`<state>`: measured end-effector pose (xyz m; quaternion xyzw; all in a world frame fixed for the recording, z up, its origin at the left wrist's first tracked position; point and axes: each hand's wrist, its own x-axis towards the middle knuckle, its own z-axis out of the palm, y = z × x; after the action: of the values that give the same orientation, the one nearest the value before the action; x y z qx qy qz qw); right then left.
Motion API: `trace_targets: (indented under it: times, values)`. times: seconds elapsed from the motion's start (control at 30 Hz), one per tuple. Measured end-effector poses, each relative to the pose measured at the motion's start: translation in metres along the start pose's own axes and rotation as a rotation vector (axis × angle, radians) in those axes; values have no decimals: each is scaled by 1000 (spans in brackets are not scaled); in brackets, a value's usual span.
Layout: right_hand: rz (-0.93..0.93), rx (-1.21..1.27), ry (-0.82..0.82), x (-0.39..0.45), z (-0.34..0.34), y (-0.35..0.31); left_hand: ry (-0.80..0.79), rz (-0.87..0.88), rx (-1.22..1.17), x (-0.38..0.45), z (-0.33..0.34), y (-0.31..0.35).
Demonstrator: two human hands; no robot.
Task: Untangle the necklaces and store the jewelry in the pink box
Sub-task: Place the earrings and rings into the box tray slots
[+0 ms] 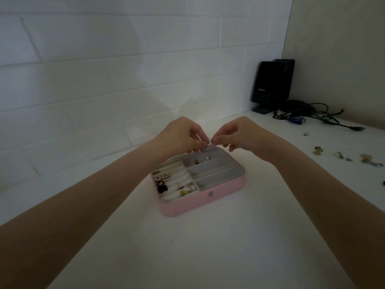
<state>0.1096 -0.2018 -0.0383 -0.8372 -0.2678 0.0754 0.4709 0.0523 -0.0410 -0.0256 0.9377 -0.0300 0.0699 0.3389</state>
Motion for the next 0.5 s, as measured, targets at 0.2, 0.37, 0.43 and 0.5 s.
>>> trace_targets:
  times: [0.2,0.37,0.43,0.5]
  values:
    - [14,-334,224,1,-6,19,-2,15,221,9,9,6]
    - [40,-411,142,-1,3,31,-43,2,172,7,3,10]
    - [31,-424,148,-2,3,34,-45,4,156,3,3,10]
    - [26,-383,190,-3,-2,32,-28,3,133,0,4,10]
